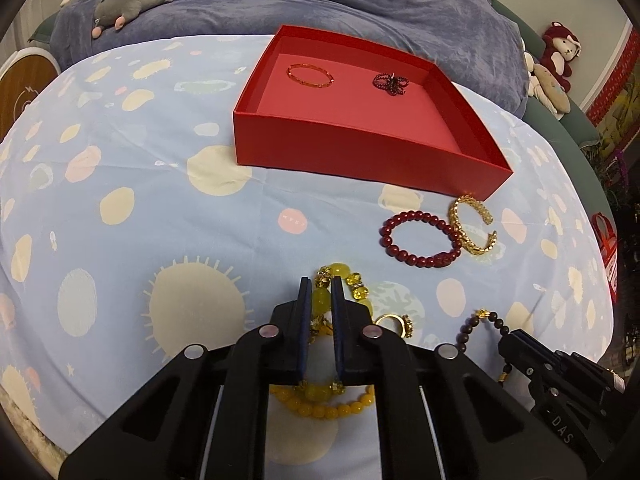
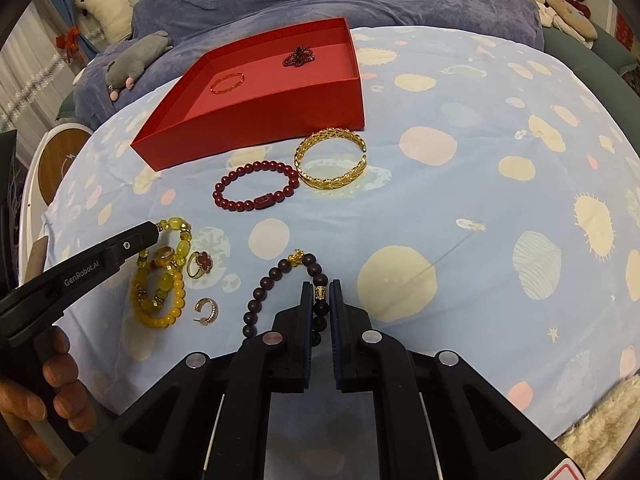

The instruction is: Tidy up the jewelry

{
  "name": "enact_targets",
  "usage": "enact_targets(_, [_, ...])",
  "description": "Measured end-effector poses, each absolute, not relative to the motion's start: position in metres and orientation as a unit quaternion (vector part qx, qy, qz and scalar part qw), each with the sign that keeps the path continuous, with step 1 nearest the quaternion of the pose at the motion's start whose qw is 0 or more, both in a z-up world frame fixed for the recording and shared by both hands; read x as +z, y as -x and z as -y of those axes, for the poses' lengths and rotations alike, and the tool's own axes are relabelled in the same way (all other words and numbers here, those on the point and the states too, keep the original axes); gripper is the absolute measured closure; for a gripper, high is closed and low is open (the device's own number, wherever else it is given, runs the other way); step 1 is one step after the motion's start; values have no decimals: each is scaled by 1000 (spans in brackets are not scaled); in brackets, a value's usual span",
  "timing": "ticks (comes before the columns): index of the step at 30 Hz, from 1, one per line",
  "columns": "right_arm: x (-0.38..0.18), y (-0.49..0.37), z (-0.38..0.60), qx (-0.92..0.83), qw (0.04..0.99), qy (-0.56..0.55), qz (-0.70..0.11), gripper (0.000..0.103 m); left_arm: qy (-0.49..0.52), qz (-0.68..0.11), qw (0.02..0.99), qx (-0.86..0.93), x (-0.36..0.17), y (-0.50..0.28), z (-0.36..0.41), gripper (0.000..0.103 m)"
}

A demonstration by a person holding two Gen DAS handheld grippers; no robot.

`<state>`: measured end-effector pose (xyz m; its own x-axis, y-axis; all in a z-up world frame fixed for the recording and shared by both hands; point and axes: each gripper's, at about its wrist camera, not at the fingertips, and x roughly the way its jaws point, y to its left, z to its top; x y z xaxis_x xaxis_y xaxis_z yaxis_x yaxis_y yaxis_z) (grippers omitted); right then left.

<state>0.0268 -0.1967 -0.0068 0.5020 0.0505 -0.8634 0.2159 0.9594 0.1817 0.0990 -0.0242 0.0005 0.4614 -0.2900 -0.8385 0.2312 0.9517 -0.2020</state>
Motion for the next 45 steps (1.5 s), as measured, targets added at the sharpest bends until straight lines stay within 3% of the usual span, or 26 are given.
enact_targets(27, [79, 3, 187, -6, 892, -130, -433, 95, 57, -436, 865, -240, 115, -53, 27, 94])
enact_targets(45, [128, -139, 206, 31, 911, -122, -391, 95, 87, -416, 867, -261, 146, -188, 52, 94])
